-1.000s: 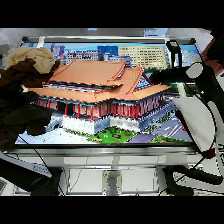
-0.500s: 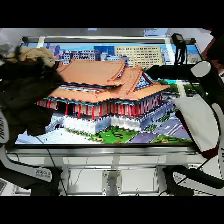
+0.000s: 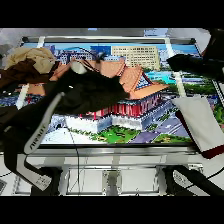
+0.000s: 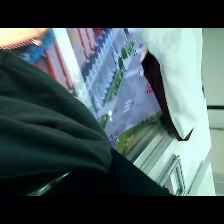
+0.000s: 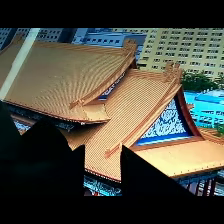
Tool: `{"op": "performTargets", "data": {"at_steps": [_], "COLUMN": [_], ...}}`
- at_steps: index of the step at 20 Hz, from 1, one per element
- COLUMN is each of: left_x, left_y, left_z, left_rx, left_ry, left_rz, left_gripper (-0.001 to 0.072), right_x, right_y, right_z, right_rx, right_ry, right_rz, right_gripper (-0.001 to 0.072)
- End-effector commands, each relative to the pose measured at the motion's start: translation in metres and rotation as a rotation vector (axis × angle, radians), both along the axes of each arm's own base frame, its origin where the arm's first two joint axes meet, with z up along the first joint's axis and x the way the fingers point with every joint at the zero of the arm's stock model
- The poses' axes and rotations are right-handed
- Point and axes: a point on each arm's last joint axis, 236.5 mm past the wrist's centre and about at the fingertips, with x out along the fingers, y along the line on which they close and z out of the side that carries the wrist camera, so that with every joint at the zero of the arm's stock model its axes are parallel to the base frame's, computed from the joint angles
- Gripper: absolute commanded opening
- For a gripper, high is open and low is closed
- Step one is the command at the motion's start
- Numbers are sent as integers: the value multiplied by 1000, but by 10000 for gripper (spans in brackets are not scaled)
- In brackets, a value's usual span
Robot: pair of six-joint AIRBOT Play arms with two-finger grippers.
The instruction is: Fold the shirts.
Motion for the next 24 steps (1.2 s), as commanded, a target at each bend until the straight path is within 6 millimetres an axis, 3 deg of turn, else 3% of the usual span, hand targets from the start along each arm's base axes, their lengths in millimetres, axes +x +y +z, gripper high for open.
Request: {"op": "performTargets", "data": {"at_steps": [1, 2, 3, 5, 7, 8, 10, 12, 14, 16, 20, 24], "left_x": [-11, 3, 19, 59, 92, 103, 115, 99, 74, 64, 57, 54], "left_y": [-52, -48, -40, -4, 50, 82, 162, 243, 305, 326, 322, 323], "left_z": [-6, 6, 21, 59, 90, 93, 67, 17, -22, -44, -85, -110], "left_rx": [-20, -38, -57, -77, -62, -23, 126, 357, 552, 597, 583, 602], "left_ry": [-67, -102, -132, -206, -255, -262, -152, 30, 173, 240, 295, 329], "left_rz": [8, 41, 70, 129, 176, 193, 273, 333, 352, 362, 335, 293], "left_gripper": [548, 698, 709, 709, 708, 707, 705, 705, 705, 705, 704, 704], "right_x": [-16, -23, -31, -46, -63, -71, -87, -99, -101, -100, -106, -106], "right_y": [-11, -9, -6, -1, 3, 6, 17, 35, 61, 89, 148, 176], "right_z": [-8, -18, -28, -53, -89, -110, -153, -190, -215, -237, -282, -318], "right_rx": [-19, -40, -47, -46, -34, -17, 52, 146, 255, 323, 301, 370], "right_ry": [60, 105, 154, 248, 361, 418, 519, 588, 600, 592, 619, 695], "right_rz": [2, 23, 50, 86, 111, 117, 126, 118, 92, 63, 86, 16], "right_gripper": [276, 277, 276, 277, 277, 293, 557, 565, 564, 563, 563, 563]}}
